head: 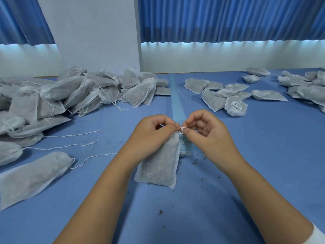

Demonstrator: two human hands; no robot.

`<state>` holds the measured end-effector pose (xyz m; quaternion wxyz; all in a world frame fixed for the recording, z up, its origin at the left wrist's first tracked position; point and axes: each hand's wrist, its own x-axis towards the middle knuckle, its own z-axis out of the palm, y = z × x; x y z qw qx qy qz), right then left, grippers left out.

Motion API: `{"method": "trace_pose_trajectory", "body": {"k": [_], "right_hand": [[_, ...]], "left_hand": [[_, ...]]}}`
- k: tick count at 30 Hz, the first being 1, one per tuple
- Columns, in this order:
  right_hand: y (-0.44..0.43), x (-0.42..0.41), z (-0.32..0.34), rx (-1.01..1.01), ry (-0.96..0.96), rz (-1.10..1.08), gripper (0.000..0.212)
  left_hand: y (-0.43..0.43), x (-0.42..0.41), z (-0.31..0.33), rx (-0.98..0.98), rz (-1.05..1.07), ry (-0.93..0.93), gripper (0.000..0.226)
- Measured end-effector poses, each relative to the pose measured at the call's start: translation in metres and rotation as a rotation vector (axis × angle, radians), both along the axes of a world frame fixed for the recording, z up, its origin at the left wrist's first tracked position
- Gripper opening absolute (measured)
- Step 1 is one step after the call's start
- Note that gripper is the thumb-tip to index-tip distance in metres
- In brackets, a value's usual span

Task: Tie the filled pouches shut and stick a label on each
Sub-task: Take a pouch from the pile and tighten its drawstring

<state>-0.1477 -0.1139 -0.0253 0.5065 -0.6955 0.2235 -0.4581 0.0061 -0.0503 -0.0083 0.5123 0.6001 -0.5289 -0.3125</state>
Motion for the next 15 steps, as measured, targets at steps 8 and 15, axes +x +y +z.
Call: {"method": "trace_pose_trajectory", "body": {"k": [8, 15], "right_hand": [[-0.002, 0.0026, -0.0042, 0.196, -0.132, 0.09, 0.023], [0.0002, 0.0036, -0.0064, 0.104, -0.051, -0.063, 0.015]], "left_hand": [[0.0007, -0.0023, 0.0034, 0.055, -0.029, 0.108, 0.023], [0.002, -0.0046, 0.0046, 0.045, -0.049, 0.198, 0.024]]}}
